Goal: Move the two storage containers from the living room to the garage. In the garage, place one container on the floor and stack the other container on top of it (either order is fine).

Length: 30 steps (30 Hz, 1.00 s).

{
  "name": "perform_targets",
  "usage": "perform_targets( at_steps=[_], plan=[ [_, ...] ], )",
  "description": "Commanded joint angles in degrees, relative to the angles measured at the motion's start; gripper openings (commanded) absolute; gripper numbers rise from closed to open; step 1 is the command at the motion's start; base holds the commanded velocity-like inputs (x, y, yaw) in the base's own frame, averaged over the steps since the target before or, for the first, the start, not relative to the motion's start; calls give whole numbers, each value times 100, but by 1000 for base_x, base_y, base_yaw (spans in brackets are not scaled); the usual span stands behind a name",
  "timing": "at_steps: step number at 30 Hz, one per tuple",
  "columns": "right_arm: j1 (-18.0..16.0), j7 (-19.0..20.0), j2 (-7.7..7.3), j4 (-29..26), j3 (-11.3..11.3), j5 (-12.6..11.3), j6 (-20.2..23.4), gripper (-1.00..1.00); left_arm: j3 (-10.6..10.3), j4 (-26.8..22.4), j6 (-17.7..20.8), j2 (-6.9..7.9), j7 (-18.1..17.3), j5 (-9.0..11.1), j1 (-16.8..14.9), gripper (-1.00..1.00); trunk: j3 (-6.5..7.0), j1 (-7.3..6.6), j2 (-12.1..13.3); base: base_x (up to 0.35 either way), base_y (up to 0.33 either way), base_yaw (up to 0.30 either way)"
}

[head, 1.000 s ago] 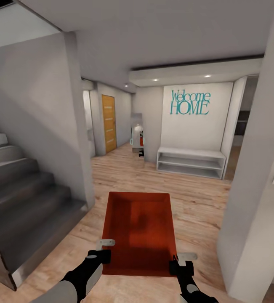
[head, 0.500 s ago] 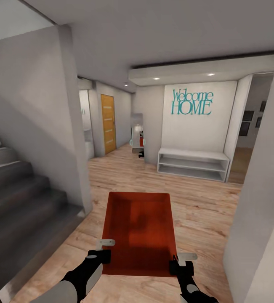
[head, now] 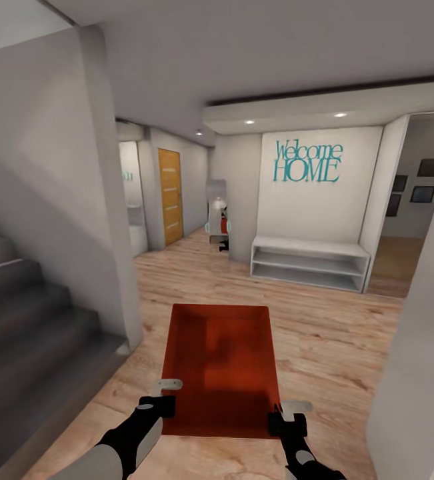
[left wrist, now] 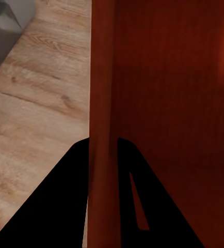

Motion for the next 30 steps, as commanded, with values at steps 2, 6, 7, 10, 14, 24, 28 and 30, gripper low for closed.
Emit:
perform_targets(
  at_steps=[2, 6, 7, 10, 14, 24, 28, 30],
  plan=[
    [-8, 9, 0, -10, -9, 6, -224, -100, -15, 3, 36, 9, 65, 42, -1, -100, -9, 4, -7, 322, 0, 0],
    [-8, 12, 0, -5, -6, 12, -231, -100, -15, 3, 36, 9, 65, 42, -1, -100, -9, 4, -7, 322, 0, 0],
    [-8, 9, 0, -4, -5, 13, -230, -100, -15, 3, 36, 9, 65, 42, -1, -100, -9, 4, -7, 322, 0, 0],
    [-8, 13, 7, -8, -5, 12, -226, -100, -15, 3, 36, 9, 65, 42, -1, -100, -9, 4, -7, 322, 0, 0],
    [-8, 14, 1, -10, -5, 14, -224, -100, -15, 3, 36, 9, 65, 40, -1, -100, -9, 4, -7, 322, 0, 0],
    [-8, 14, 1, -10, -5, 9, -224, -100, -15, 3, 38, 9, 65, 37, -1, -100, -9, 4, -7, 322, 0, 0],
    [-8, 14, 1, -10, -5, 14, -227, -100, -15, 3, 37, 9, 65, 38, -1, -100, -9, 4, -7, 322, 0, 0],
    [-8, 14, 1, -11, -5, 14, -226, -100, -15, 3, 36, 8, 65, 36, -1, -100, -9, 4, -7, 322, 0, 0]
  ],
)
